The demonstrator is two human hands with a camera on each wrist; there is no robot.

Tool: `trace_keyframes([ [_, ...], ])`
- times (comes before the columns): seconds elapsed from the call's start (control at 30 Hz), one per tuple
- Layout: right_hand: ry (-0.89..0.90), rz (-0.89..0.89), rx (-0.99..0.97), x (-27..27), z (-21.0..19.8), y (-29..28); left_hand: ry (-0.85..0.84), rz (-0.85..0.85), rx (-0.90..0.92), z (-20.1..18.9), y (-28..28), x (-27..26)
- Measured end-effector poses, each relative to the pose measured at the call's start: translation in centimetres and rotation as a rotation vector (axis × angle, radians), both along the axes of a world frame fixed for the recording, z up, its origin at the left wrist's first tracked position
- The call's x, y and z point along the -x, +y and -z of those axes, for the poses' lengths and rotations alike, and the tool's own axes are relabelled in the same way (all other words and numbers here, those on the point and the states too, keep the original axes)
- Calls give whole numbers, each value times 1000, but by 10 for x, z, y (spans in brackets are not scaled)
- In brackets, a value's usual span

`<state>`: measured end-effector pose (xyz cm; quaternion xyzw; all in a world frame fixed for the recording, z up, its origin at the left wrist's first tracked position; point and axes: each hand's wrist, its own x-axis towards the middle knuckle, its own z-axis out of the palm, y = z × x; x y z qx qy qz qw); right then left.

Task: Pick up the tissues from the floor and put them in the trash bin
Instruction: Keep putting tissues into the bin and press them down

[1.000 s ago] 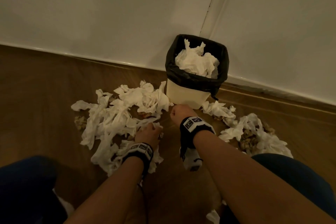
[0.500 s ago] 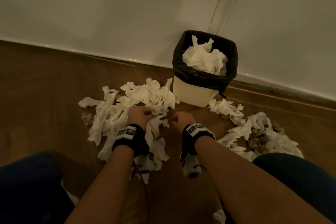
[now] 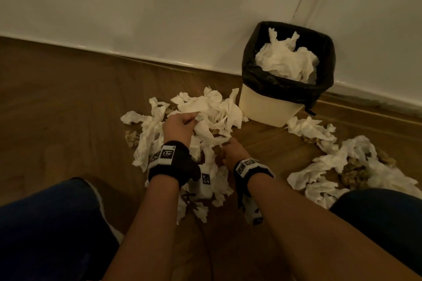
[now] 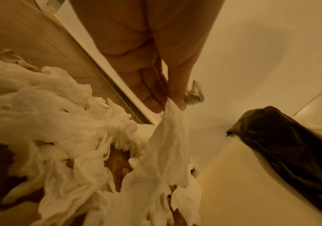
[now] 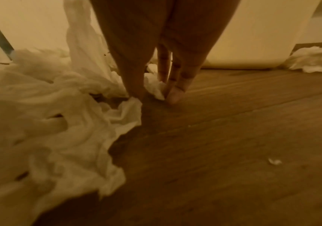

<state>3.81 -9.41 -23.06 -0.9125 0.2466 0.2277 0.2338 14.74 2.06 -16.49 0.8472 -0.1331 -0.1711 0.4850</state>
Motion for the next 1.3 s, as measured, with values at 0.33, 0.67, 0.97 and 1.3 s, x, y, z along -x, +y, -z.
trace_keyframes([
  [0.33, -329, 662, -224, 13, -53, -34, 75, -64, 247, -49, -4, 4],
  [0.67, -832, 670, -160, 31, -183, -67, -127, 61, 397, -144, -52, 11],
  [0.97, -974, 694, 129, 53, -244, -109, -253, 243, 575, -210, -108, 27],
  [1.3, -776, 741, 282, 59, -226, -147, -196, 408, 602, -192, -165, 47],
])
